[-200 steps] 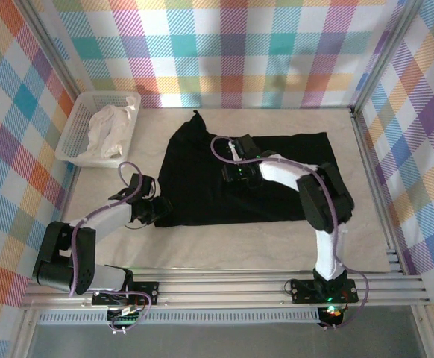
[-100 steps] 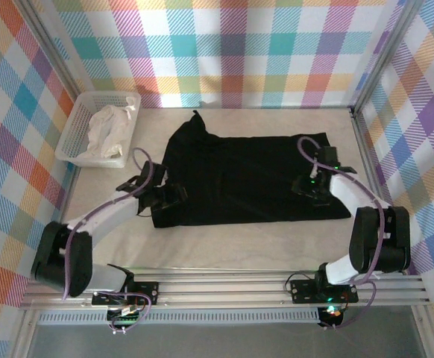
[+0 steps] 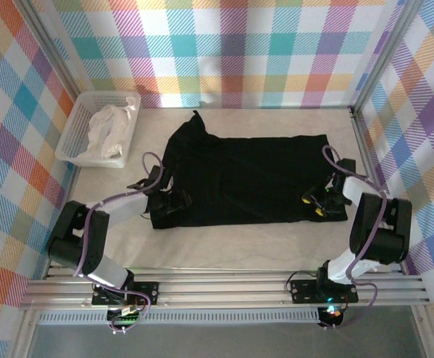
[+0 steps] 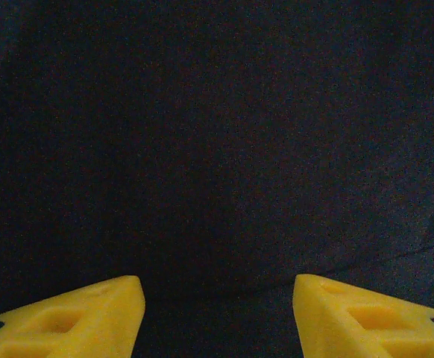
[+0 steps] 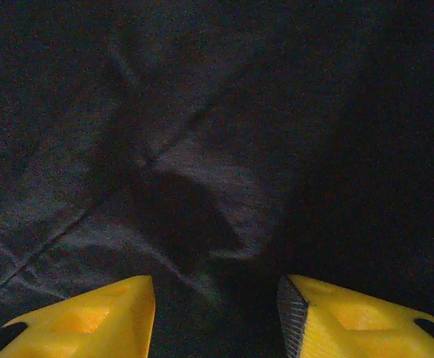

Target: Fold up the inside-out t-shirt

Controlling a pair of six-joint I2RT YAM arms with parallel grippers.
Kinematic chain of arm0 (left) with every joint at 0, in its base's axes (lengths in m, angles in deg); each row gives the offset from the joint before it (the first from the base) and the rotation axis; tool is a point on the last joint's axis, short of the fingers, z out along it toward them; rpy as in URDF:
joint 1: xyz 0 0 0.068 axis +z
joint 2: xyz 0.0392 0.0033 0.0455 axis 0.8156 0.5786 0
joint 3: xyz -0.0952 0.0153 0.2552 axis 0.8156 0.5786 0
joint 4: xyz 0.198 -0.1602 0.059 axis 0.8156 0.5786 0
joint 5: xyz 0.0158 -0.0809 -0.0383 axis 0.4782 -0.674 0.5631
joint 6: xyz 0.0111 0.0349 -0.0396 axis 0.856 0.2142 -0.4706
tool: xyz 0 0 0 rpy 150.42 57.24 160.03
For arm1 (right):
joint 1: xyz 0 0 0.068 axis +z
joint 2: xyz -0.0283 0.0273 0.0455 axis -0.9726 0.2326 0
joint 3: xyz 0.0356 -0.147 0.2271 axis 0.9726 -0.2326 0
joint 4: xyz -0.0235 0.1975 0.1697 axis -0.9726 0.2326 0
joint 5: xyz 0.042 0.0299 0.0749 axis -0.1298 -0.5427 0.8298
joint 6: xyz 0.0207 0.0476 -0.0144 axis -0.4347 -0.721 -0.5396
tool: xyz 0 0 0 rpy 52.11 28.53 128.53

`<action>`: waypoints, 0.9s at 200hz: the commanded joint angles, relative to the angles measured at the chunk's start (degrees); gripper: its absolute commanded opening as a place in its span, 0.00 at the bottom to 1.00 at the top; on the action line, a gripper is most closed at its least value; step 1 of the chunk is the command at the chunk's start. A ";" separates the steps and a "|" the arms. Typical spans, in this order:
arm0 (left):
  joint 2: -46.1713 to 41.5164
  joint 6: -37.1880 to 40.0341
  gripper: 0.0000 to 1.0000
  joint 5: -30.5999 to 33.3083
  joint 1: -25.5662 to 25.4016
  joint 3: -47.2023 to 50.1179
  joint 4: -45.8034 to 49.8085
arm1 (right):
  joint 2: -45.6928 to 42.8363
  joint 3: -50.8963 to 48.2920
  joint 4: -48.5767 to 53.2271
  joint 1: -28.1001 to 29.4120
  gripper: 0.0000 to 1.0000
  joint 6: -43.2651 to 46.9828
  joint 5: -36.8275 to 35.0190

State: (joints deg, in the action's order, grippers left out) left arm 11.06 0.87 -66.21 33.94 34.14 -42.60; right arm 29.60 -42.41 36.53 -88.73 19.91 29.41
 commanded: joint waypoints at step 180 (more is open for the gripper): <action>11.07 2.03 0.61 3.08 5.06 -29.16 9.51 | 34.45 52.22 1.25 5.96 0.58 -3.63 -28.94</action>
State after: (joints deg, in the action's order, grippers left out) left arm 22.05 1.13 -62.91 38.79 6.75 -34.52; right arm 59.08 2.75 31.80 -82.18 16.37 4.80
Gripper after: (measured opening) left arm 0.610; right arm 0.584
